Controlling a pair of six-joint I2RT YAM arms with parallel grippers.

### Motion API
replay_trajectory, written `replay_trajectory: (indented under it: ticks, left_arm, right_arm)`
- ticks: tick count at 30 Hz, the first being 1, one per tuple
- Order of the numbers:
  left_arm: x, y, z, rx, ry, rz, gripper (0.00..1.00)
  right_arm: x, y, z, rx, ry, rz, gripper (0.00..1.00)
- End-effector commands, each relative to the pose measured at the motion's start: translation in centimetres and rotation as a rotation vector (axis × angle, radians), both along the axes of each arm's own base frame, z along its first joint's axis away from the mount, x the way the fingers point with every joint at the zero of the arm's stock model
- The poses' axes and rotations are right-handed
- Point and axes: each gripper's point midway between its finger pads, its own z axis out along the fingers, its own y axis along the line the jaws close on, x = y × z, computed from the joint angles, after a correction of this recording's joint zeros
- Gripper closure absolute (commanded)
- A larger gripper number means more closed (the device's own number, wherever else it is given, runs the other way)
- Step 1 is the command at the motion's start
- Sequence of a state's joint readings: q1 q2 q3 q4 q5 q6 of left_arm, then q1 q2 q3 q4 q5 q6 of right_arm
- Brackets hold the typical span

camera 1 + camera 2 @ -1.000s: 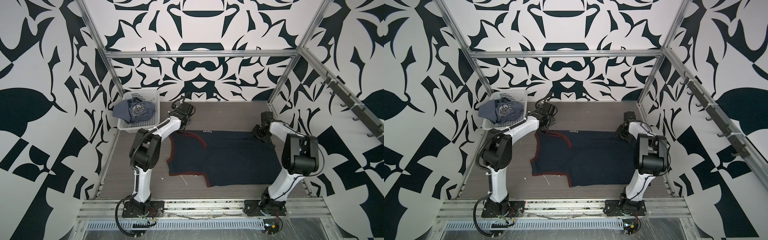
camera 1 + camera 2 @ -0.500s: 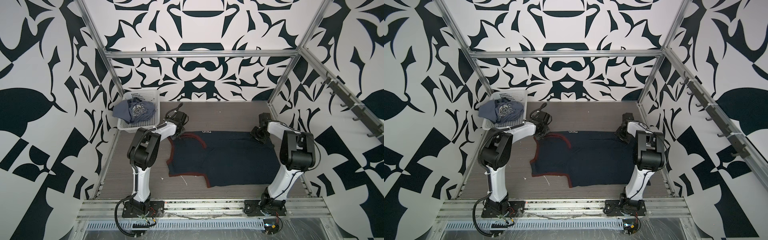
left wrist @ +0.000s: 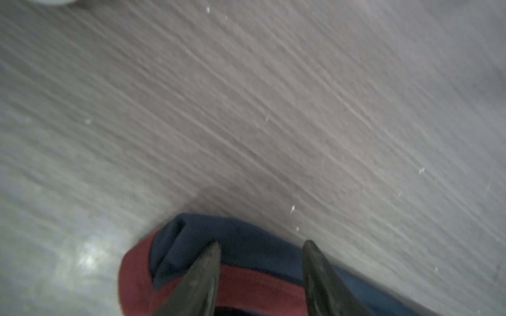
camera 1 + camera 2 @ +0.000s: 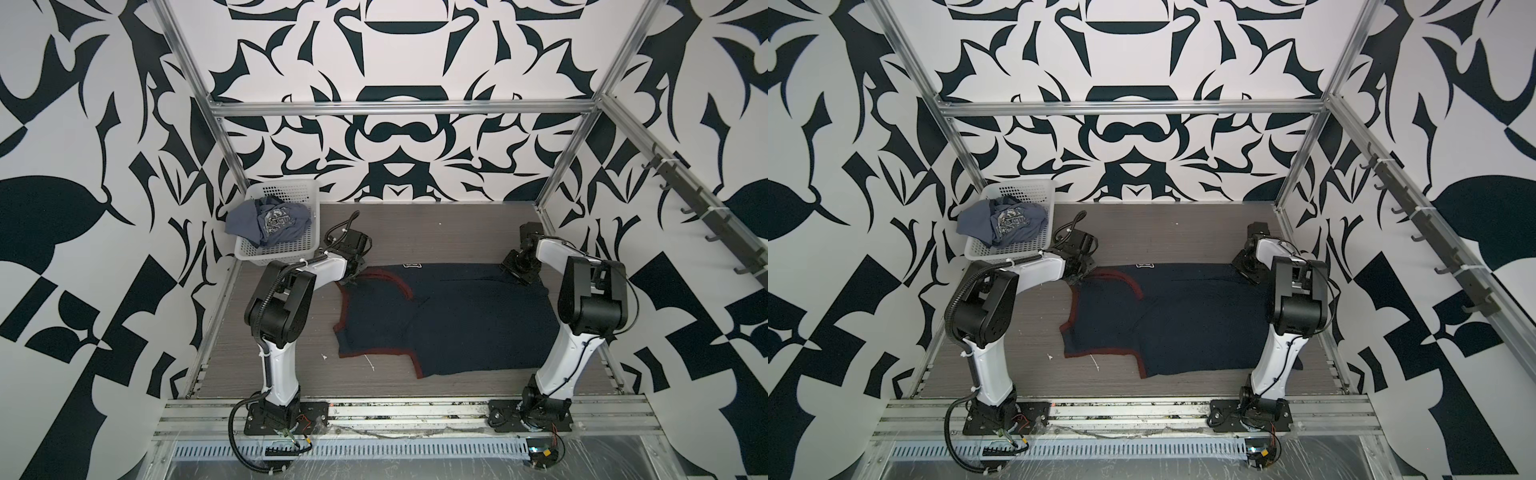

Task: Fold and stack tank tops
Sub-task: Move the tank top to the top-center of the table.

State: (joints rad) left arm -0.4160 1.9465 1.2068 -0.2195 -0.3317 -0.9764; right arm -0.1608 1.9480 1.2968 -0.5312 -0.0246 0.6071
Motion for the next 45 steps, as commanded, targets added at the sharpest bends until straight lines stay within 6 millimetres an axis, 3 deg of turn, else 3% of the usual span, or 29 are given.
replay_trajectory:
  ticks: [1, 8, 14, 20, 22, 25, 28, 32, 35, 37, 40, 42, 45]
  left_arm:
    - [-0.8, 1.6, -4.3, 0.036, 0.103, 0.017, 0.49]
    - [2.3, 0.8, -4.3, 0.038, 0.072, -0.002, 0.5]
    - [5.3, 1.7, -3.8, 0.05, 0.052, 0.019, 0.5]
    - [8.3, 2.0, -2.8, 0.04, 0.023, 0.016, 0.5]
    - [9.6, 1.5, -1.8, 0.034, -0.005, -0.008, 0.5]
    - [11.5, 0.1, 1.2, 0.017, -0.05, -0.074, 0.45]
    - [12.2, -1.3, 6.1, 0.035, -0.104, -0.134, 0.33]
    - [10.1, -2.4, 11.3, 0.076, -0.13, -0.18, 0.16]
    - [6.4, -3.1, 12.8, 0.11, -0.109, -0.211, 0.16]
    - [3.2, -4.5, 12.7, 0.113, -0.089, -0.259, 0.16]
    - [-1.8, -7.2, 10.3, 0.072, -0.03, -0.345, 0.16]
    - [-4.5, -8.8, 7.6, 0.038, 0.033, -0.384, 0.16]
    - [-6.6, -9.6, 4.1, 0.013, 0.097, -0.39, 0.16]
  right_arm:
    - [-0.6, -0.3, -2.9, 0.043, 0.06, -0.034, 0.41]
    - [0.8, -0.1, -3.7, 0.07, 0.056, -0.046, 0.41]
    - [4.2, -0.2, -3.5, 0.104, -0.002, -0.054, 0.41]
    - [6.1, -1.8, -2.1, 0.157, -0.094, -0.098, 0.4]
    - [7.2, -2.0, -0.9, 0.19, -0.145, -0.086, 0.39]
    - [7.7, -2.1, 1.8, 0.175, -0.183, -0.051, 0.36]
    - [7.1, -1.9, 4.6, 0.163, -0.22, -0.031, 0.32]
    - [4.1, -1.2, 7.7, 0.129, -0.252, -0.021, 0.29]
    - [0.6, -0.4, 8.3, 0.097, -0.239, -0.019, 0.29]
    - [-1.6, 0.2, 8.5, 0.087, -0.239, -0.013, 0.29]
    - [-4.6, 1.2, 8.3, 0.087, -0.232, 0.001, 0.29]
    - [-6.5, 2.2, 7.5, 0.094, -0.204, 0.02, 0.29]
    - [-8.1, 3.7, 5.9, 0.108, -0.171, 0.052, 0.29]
